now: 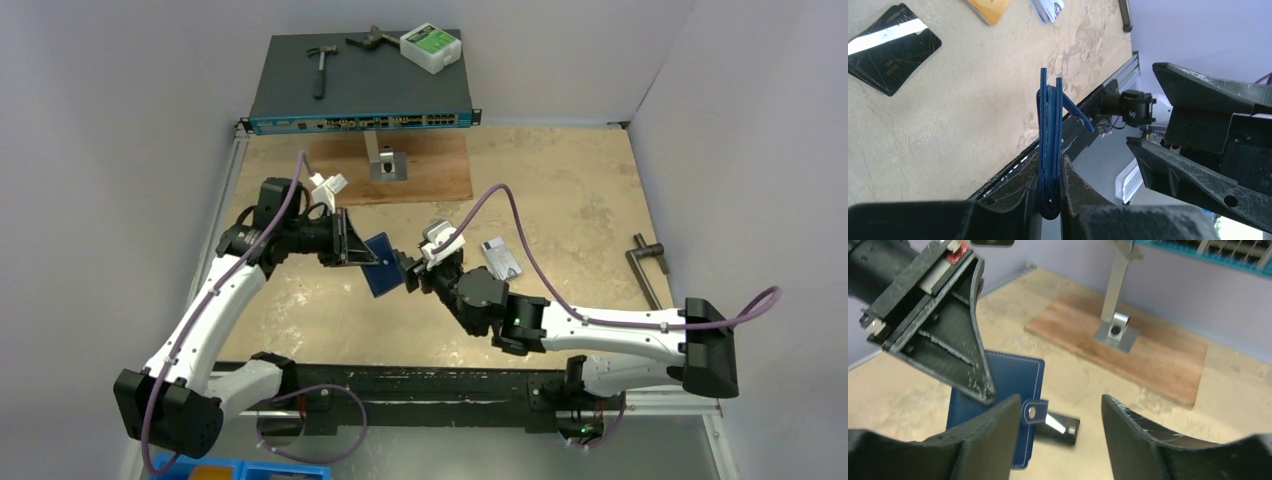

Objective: Put the credit cards into the card holder
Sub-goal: Place the card holder at the center of the board.

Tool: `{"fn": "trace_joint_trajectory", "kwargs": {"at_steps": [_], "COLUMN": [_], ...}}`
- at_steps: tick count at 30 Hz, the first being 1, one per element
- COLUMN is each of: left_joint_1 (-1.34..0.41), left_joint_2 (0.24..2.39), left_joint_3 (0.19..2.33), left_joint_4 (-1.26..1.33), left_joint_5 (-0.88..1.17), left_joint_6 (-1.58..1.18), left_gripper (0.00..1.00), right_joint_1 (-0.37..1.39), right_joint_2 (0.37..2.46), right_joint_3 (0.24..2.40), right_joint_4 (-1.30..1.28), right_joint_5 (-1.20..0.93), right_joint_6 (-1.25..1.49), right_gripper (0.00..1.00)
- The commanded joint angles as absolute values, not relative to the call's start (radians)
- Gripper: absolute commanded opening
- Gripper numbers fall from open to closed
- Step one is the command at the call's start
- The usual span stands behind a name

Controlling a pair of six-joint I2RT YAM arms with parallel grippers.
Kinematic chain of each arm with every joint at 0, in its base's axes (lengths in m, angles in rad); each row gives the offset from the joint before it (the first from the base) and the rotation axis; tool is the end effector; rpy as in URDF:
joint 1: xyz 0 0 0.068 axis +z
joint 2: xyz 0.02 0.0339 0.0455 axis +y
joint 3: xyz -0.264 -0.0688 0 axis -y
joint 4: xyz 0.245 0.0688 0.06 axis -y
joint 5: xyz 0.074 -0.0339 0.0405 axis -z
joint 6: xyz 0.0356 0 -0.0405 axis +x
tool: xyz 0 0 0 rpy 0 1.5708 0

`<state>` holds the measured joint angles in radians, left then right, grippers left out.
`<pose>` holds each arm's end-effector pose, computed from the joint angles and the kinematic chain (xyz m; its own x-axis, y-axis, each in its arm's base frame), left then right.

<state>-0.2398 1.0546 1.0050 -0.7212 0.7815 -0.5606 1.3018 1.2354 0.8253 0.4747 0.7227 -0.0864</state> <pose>0.1967 -0.0739 0.3217 -0.9238 -0.1627 -0.3466 0.1986 0.5703 -0.7970 0.0977 0.2658 0.3266 0.0643 -0.0101 -0.9979 -0.5441 0.8379 -0.0436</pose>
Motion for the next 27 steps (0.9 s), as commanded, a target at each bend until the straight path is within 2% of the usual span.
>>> {"fn": "trace_joint_trajectory", "kwargs": {"at_steps": [1,9,13,20,27], "left_joint_1": [-0.317,-0.481,-0.538,-0.548,-0.541], "left_joint_2": [1.097,1.344,1.47,1.611,1.662], "left_joint_3": [1.028,1.052,1.067,1.023,1.015], "left_joint_4": [-0.693,-0.635,-0.579,-0.468,-0.46], "left_joint_5": [0.774,0.749,0.753,0.762,0.703], "left_joint_6": [-0.459,-0.351,-0.338,-0.289,-0.191], "left_gripper": [0.0,0.0,0.0,0.03,0.15], "right_joint_1": [1.293,1.169,1.133,1.104,1.104], "right_joint_2": [1.132,1.057,1.012,1.031,1.15], "right_joint_3": [0.814,0.802,0.765,0.694,0.666], "right_joint_4": [0.177,-0.133,-0.202,-0.213,-0.171], "right_joint_5": [0.665,0.563,0.519,0.427,0.316], "right_joint_6": [0.226,0.483,0.533,0.559,0.561], "right_gripper": [0.62,0.64,0.65,0.66,0.68]}}
